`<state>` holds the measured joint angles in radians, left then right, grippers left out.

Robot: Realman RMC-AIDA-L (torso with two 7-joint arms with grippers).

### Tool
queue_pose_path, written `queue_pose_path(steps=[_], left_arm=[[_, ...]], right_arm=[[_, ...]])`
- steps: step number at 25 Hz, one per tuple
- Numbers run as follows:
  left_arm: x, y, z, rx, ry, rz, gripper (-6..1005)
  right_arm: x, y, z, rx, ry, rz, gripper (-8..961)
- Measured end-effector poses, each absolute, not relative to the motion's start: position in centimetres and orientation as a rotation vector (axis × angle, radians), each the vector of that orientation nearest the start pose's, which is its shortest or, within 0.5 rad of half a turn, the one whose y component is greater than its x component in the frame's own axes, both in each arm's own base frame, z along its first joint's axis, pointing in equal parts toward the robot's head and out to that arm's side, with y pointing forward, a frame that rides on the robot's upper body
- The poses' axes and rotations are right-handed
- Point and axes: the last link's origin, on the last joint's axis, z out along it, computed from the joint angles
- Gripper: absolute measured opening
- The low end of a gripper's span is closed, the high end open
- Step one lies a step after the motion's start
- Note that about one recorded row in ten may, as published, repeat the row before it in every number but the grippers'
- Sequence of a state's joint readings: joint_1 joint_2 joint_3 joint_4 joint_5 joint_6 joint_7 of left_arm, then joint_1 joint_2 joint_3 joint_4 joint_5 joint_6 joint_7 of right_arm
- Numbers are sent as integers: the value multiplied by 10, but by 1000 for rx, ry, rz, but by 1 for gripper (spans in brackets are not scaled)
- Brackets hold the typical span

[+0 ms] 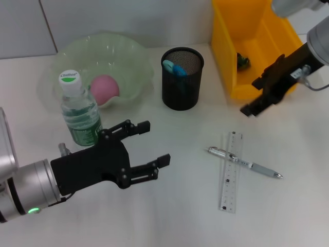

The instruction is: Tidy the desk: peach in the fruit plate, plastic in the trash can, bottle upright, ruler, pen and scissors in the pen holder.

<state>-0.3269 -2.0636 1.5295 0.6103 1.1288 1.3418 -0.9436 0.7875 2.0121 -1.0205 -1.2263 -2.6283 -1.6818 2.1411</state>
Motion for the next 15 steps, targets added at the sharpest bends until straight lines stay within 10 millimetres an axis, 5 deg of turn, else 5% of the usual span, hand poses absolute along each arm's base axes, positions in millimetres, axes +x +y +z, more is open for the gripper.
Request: queue_pose_path(steps=[4,15], left_arm=[[-234,288,-57,-2588,-311,-1017,834],[-238,295,-51,-2462,-477,-1111,834]], right_arm=[[165,394,66,-2847,267,-597,804],[164,387,58,-2958,-315,-759,799]])
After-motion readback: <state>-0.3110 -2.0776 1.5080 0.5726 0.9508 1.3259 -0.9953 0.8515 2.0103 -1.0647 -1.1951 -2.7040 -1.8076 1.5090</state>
